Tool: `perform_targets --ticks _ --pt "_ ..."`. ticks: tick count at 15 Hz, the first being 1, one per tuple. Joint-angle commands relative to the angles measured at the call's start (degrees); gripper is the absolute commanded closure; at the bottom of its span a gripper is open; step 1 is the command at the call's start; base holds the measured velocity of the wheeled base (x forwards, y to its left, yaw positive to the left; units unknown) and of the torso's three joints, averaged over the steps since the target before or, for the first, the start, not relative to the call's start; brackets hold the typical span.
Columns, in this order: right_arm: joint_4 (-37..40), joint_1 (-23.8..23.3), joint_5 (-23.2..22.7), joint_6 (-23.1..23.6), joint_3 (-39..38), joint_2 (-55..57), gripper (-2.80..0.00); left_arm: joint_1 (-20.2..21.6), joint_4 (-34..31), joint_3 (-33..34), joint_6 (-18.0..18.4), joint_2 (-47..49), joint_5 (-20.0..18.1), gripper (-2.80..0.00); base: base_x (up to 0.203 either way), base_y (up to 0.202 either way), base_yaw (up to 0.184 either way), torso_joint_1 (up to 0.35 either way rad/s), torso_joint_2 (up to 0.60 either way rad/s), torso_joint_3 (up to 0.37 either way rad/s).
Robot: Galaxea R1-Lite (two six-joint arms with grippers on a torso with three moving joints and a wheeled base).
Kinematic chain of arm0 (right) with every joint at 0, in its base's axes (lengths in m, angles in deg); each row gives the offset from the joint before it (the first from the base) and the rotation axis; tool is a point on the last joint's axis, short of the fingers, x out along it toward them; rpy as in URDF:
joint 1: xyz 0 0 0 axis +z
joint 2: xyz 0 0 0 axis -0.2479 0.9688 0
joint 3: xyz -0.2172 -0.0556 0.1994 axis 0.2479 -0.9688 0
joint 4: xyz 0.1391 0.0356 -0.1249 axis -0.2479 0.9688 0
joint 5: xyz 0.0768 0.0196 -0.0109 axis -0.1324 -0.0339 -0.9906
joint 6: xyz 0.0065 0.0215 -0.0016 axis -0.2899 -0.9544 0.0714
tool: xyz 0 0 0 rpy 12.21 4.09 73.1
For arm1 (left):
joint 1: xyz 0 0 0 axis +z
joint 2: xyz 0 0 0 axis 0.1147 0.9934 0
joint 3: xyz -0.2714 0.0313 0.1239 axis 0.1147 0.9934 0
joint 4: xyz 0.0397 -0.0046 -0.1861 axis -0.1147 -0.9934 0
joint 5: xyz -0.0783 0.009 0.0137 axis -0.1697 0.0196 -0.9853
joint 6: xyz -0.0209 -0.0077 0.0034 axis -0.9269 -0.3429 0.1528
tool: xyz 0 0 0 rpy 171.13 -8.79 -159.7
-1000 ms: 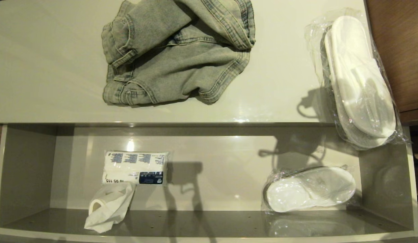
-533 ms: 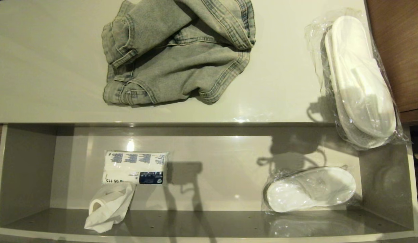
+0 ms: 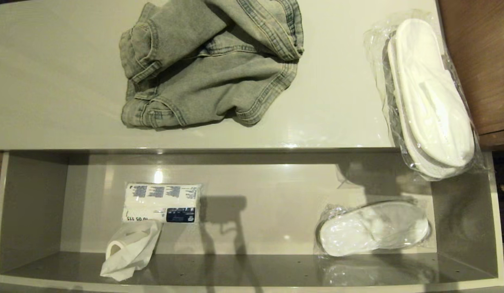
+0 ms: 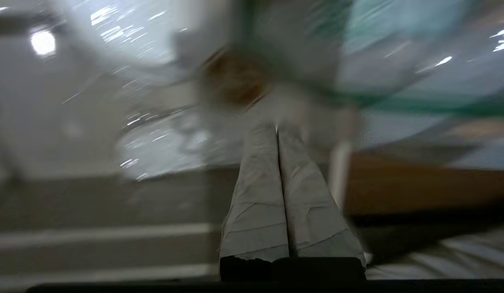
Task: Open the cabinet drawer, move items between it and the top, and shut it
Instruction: Close the drawer
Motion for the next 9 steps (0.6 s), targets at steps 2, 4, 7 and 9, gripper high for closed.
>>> perform_targets --ticks 2,4,7,9 --pt "-5.6 -4.8 -12.0 7.5 -24.3 -15.1 0.0 -0.2 0.1 0.0 0.0 0.0 0.1 0.0 0.0 0.0 0.0 0.0 0.0 0.0" --pt "-11.9 -5.6 -8.4 13.5 -34.9 -23.4 0.0 -0.2 0.0 0.0 0.0 0.0 0.1 0.0 0.0 0.0 0.0 0.0 0.0 0.0" --pt "-19.4 -4.6 -10.8 20.3 -35.8 -26.0 0.0 -0.2 0.1 0.0 0.0 0.0 0.1 0.0 0.0 0.0 0.0 0.0 0.0 0.0" --pt "-19.9 -4.4 -11.2 20.8 -35.6 -26.1 0.0 -0.2 0.1 0.0 0.0 0.0 0.1 0.0 0.0 0.0 0.0 0.0 0.0 0.0"
